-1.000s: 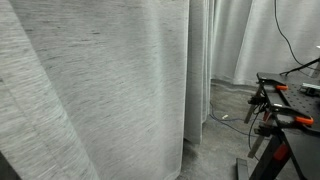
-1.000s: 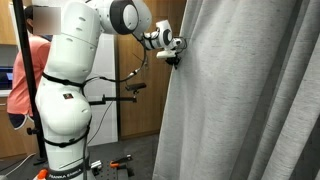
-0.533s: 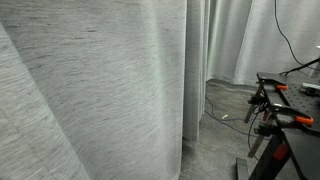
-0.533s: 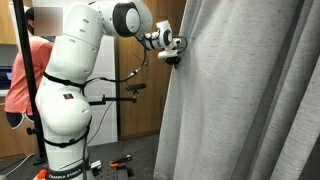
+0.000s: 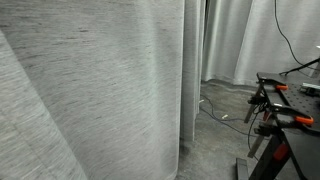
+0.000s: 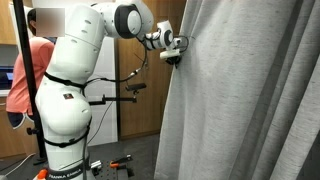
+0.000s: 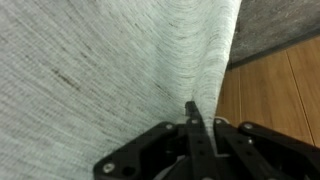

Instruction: Close the curtain

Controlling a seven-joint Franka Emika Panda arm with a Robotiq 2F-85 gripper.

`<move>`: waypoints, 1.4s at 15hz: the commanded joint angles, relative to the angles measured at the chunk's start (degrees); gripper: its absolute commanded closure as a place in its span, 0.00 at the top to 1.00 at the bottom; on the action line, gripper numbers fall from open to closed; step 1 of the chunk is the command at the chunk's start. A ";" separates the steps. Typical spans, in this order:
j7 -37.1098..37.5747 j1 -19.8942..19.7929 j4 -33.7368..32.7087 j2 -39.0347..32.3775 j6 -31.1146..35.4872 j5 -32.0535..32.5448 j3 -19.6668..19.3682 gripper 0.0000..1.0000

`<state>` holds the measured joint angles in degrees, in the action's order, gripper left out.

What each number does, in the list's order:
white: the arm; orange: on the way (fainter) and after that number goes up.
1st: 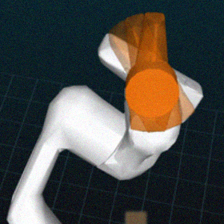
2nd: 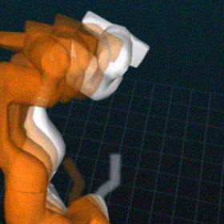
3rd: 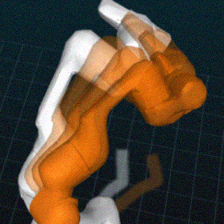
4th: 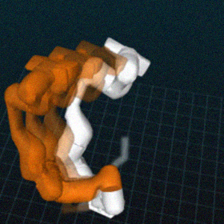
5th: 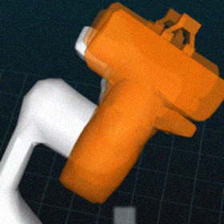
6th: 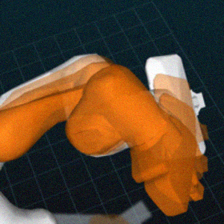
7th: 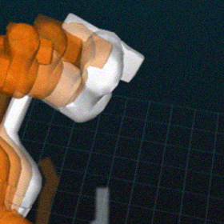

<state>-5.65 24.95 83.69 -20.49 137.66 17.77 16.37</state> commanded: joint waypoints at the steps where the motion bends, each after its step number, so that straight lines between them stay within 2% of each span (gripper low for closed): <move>1: -3.83 1.38 -0.43 -5.72 -1.91 -1.38 1.20 0.01; 13: -9.12 1.36 -1.85 -6.63 -2.56 -0.91 1.27 0.01; 21: -7.38 2.17 -2.11 -6.36 -4.97 1.24 0.15 0.01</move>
<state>-13.08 24.95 81.64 -21.83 136.40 18.76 16.28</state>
